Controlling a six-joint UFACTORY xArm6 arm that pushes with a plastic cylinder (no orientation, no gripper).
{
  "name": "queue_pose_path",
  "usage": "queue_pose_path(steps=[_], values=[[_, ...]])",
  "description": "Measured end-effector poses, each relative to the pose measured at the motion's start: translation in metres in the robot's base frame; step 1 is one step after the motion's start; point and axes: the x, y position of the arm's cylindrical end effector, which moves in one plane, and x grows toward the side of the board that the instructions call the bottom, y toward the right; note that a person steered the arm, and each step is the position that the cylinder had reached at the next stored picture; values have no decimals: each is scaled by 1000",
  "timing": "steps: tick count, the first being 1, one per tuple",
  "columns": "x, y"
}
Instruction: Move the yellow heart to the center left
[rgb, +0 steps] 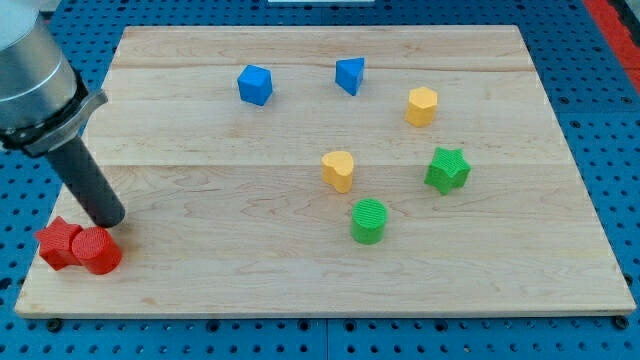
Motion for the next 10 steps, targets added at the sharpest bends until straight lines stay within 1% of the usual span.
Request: queue_pose_path(steps=[1, 3, 4, 5, 6, 8, 10], values=[[-39, 0], [-41, 0], [-65, 1], [-75, 50], [-75, 110], [-67, 182], [-39, 161]])
